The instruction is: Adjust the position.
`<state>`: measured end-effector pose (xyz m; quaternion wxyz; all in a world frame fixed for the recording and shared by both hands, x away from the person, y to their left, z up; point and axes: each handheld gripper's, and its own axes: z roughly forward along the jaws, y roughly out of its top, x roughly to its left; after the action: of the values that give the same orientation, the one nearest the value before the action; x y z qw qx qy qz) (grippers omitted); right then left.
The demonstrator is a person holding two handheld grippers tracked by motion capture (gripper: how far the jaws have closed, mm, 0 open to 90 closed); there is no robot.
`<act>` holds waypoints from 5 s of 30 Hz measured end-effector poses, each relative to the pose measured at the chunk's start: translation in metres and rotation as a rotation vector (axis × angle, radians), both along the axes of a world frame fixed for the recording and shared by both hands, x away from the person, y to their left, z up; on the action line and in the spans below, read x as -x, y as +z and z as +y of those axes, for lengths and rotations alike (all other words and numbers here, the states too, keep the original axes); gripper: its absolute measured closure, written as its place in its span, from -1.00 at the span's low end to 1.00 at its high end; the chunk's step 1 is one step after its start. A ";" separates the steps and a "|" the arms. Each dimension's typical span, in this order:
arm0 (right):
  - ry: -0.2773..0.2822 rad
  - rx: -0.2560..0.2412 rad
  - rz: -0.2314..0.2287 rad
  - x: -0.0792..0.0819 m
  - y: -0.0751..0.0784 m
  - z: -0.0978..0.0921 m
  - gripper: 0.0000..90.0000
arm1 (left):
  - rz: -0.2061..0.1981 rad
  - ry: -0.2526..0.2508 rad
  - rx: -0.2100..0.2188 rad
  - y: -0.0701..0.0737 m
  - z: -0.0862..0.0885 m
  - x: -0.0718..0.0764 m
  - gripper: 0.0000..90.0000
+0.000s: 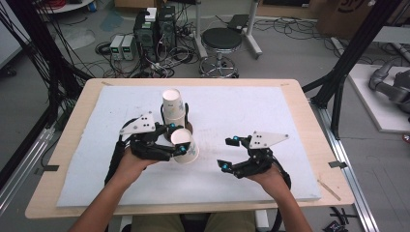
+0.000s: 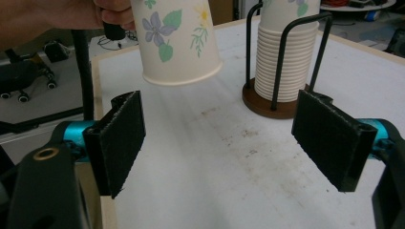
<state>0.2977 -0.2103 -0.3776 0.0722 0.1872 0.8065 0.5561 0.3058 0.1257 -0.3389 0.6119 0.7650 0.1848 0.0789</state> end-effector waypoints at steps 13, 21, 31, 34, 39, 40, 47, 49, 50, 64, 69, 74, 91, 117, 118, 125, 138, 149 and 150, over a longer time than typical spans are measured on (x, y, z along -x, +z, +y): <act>0.075 0.002 0.008 -0.001 -0.004 0.016 -0.58 | 0.016 -0.076 -0.011 -0.004 -0.023 0.002 -0.18; 0.126 0.006 0.013 0.000 -0.007 0.028 -0.58 | 0.027 -0.128 -0.003 -0.006 -0.032 0.005 -0.18; 0.180 0.016 0.033 -0.002 -0.010 0.041 -0.58 | 0.027 -0.151 0.005 -0.007 -0.038 0.005 -0.18; 0.185 0.004 0.037 -0.002 -0.010 0.042 -0.57 | 0.029 -0.164 0.007 -0.008 -0.040 0.006 -0.18; 0.191 -0.006 0.045 -0.003 -0.012 0.044 -0.57 | 0.033 -0.175 0.020 -0.009 -0.042 0.006 -0.18; 0.195 -0.011 0.049 -0.004 -0.012 0.044 -0.57 | 0.034 -0.175 0.025 -0.009 -0.042 0.006 -0.18; 0.212 -0.020 0.046 -0.004 -0.014 0.044 -0.43 | 0.042 -0.185 0.044 -0.009 -0.042 0.005 -0.17; 0.214 -0.027 0.052 -0.005 -0.014 0.043 -0.42 | 0.042 -0.186 0.044 -0.008 -0.041 0.005 -0.17; 0.210 -0.028 0.047 -0.005 -0.014 0.043 -0.40 | 0.040 -0.185 0.043 -0.009 -0.041 0.005 -0.17; 0.208 0.067 0.048 -0.005 -0.014 0.037 -0.31 | 0.062 -0.090 -0.010 -0.009 -0.034 0.003 -0.72; 0.208 0.099 0.043 -0.006 -0.010 0.033 -0.29 | 0.075 -0.119 -0.022 -0.007 -0.027 0.004 -0.72; 0.215 0.123 0.034 -0.007 -0.004 0.031 -0.27 | 0.090 -0.176 -0.027 -0.006 -0.024 0.007 -0.72; 0.234 0.278 -0.009 -0.008 0.019 0.030 -0.27 | 0.076 -0.200 -0.098 0.002 -0.023 0.008 -0.72; 0.371 0.633 -0.015 -0.001 0.039 0.069 -0.27 | 0.096 -0.289 -0.267 -0.007 -0.043 0.009 -0.56; 0.375 0.639 -0.012 -0.001 0.039 0.070 -0.27 | 0.096 -0.295 -0.272 -0.007 -0.043 0.009 -0.53; 0.391 0.674 0.005 -0.002 0.039 0.074 -0.27 | 0.092 -0.326 -0.299 -0.010 -0.046 0.009 -0.23; 0.346 0.595 0.013 -0.002 0.038 0.064 -0.56 | 0.091 -0.329 -0.271 -0.019 -0.041 0.010 -0.17; 0.235 0.316 -0.023 0.001 0.042 0.033 -0.56 | 0.061 -0.298 -0.167 -0.020 -0.027 0.009 -0.17; 0.228 0.299 -0.030 0.002 0.042 0.031 -0.56 | 0.057 -0.292 -0.160 -0.020 -0.026 0.009 -0.17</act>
<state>0.2960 -0.1793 -0.3355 0.0478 0.0735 0.8949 0.4376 0.2967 0.1000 -0.3592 0.5485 0.8320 0.0819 -0.0183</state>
